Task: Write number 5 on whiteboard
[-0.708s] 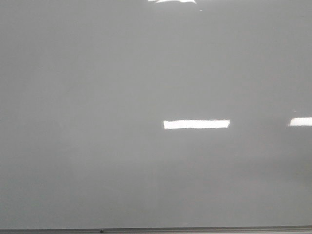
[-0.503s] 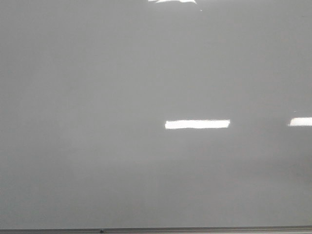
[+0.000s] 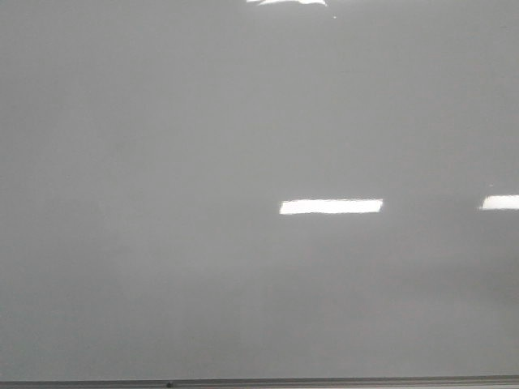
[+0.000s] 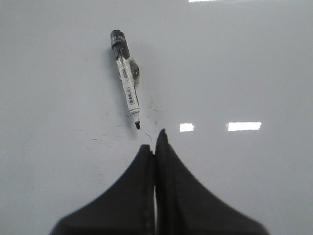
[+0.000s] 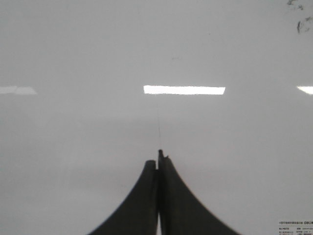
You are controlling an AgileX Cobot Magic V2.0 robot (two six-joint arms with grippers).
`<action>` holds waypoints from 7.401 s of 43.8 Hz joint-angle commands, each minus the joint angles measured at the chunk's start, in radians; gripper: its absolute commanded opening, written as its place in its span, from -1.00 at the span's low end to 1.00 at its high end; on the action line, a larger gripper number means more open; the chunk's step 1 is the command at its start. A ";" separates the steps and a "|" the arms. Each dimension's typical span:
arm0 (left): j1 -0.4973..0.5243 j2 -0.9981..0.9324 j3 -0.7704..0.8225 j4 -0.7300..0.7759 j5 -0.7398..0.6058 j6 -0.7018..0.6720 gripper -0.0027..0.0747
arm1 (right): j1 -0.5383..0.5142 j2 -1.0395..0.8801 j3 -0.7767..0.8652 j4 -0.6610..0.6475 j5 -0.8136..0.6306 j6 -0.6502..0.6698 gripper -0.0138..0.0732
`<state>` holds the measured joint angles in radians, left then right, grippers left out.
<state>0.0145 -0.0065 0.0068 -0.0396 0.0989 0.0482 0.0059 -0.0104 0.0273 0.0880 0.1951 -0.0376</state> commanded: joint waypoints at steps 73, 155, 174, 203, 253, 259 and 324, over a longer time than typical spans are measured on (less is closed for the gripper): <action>0.002 0.339 -0.350 -0.007 0.091 -0.011 -0.81 | -0.006 0.286 -0.414 0.000 0.012 -0.008 -0.56; 0.109 1.416 -0.804 -0.032 -0.199 -0.142 0.42 | -0.006 0.286 -0.414 0.000 0.014 -0.008 0.77; 0.109 1.463 -0.804 0.040 -0.269 -0.142 -0.67 | -0.006 0.286 -0.414 0.000 0.018 -0.008 0.77; -0.259 1.379 -0.934 0.183 0.476 0.162 -0.98 | -0.006 0.286 -0.414 0.000 0.018 -0.008 0.77; -0.849 1.379 -0.980 0.222 0.664 0.490 -0.98 | 0.712 1.046 -0.938 0.066 0.467 -0.471 0.77; -0.849 1.379 -0.980 0.222 0.664 0.490 -0.98 | 0.767 1.185 -1.022 0.069 0.450 -0.496 0.77; -0.849 1.379 -0.980 0.161 0.621 0.488 -0.98 | 0.776 1.478 -1.103 0.305 0.376 -0.760 -0.83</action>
<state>-0.8261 1.4081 -0.9428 0.1311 0.7653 0.5546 0.7857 1.4985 -1.0443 0.3752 0.5723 -0.7924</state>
